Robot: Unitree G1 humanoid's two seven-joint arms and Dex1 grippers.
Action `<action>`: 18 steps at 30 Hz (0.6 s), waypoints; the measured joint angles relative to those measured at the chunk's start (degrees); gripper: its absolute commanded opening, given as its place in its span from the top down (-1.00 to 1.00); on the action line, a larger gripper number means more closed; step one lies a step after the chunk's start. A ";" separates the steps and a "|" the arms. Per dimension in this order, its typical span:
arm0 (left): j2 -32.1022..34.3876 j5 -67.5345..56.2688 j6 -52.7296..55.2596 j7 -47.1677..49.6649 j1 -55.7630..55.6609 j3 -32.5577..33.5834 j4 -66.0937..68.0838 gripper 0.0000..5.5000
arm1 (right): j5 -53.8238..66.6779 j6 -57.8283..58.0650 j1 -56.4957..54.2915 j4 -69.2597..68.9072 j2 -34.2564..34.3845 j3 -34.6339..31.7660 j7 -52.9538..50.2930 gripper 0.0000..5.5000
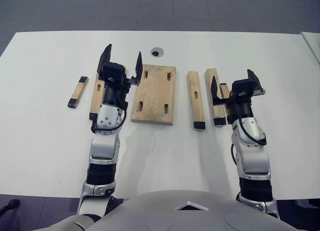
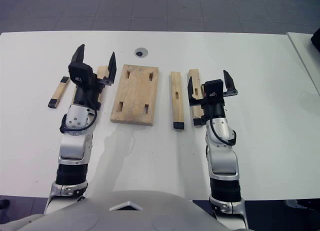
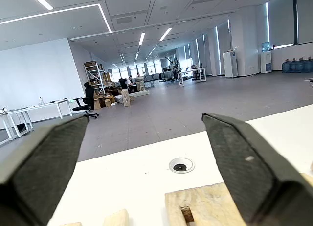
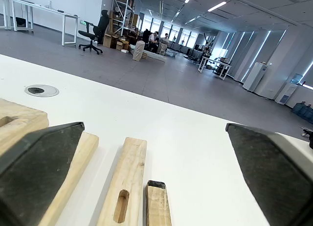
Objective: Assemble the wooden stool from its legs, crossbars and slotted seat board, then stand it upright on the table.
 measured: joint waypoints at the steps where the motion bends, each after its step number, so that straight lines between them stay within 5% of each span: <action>1: 0.07 0.12 0.00 0.18 0.00 0.26 0.00 -0.85 | 0.00 0.14 -0.12 0.05 0.00 0.00 0.03 -0.96; 18: 0.13 0.09 0.08 0.40 0.80 0.18 -0.11 -0.95 | 0.03 2.90 -0.10 -0.29 0.04 -0.14 0.48 -0.96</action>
